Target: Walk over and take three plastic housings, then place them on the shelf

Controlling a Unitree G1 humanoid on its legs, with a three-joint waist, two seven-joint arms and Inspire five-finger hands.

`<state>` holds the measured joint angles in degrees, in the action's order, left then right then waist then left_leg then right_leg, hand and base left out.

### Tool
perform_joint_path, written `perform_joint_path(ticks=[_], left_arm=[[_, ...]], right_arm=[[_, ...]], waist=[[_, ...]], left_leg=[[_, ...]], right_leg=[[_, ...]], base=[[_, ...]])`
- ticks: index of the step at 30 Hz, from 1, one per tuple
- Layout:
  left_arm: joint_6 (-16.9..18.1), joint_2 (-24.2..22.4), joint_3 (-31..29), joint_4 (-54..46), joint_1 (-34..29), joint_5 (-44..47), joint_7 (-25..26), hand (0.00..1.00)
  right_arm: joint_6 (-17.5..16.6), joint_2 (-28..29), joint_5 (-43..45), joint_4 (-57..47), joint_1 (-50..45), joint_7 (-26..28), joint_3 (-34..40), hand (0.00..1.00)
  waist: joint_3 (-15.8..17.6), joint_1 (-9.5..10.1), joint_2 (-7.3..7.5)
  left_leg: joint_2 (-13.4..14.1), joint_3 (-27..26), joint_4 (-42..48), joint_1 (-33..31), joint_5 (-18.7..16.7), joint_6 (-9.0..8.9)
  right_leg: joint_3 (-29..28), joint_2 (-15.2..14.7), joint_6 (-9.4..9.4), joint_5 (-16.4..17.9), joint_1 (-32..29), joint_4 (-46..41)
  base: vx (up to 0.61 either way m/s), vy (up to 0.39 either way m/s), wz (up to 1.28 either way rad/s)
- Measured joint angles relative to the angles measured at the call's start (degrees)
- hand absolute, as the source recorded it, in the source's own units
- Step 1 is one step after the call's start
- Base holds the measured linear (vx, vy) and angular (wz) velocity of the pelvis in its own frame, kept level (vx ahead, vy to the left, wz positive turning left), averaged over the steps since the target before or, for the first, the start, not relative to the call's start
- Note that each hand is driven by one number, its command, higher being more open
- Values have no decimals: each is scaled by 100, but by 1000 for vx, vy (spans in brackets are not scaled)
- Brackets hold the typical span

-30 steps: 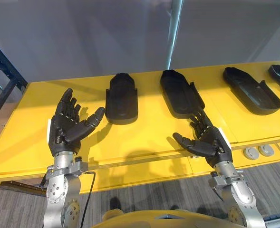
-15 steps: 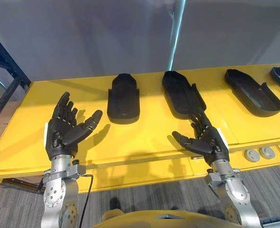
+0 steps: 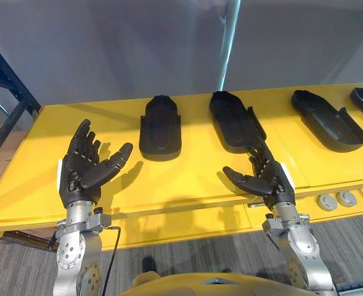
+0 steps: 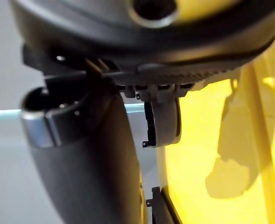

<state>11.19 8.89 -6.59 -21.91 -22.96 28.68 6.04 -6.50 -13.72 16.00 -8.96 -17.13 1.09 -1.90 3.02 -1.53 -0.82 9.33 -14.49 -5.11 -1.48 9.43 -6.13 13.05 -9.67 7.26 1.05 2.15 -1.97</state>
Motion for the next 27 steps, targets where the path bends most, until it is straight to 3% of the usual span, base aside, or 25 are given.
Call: perform_joint_path(ticks=[12, 16, 18, 22, 24, 27], left_arm=[[6, 0, -4, 0, 2, 0, -28, 100], [14, 0, -10, 0, 36, 0, -82, 100], [51, 0, -12, 0, 77, 1, -120, 100], [131, -1, 4, -99, 186, 11, -292, 100], [131, -5, 26, -346, 232, 10, -418, 100], [245, -4, 191, -758, 244, 29, -592, 100]], right_arm=[[-21, -4, 16, -77, 11, 264, 32, 100], [-325, -12, 20, -477, 59, 356, 202, 100], [-633, -16, 22, -823, 176, 326, 362, 100], [-985, -17, -13, -1349, 507, -97, 530, 100], [-978, 4, -219, -1403, 597, -435, 538, 100], [-678, 62, -669, -1399, 508, -972, 554, 100]], waist=[[0, 4, 0], [0, 2, 0], [-1, 0, -1], [-11, 1, 8], [-16, -11, 16], [-22, -13, 12]], left_leg=[[-1, 9, 0, 0, 3, 2], [-2, 2, 1, 6, 4, 2], [-2, -8, 1, 8, 5, 1], [3, -72, 1, 19, -12, -20], [9, -142, 1, 23, -14, -18], [19, -389, 1, 126, -51, -12]], right_leg=[[7, 1, 1, -1, 16, 4], [7, 2, 25, -17, 49, 4], [4, 2, 22, -16, 49, 4], [-53, 2, 11, -10, -13, 8], [-97, 2, 13, -12, -49, 7], [-347, 3, 19, -43, -120, 4]], base=[[0, 0, 0], [0, 0, 0], [0, 0, 0], [0, 0, -5], [1, 1, -16], [22, 6, -41]])
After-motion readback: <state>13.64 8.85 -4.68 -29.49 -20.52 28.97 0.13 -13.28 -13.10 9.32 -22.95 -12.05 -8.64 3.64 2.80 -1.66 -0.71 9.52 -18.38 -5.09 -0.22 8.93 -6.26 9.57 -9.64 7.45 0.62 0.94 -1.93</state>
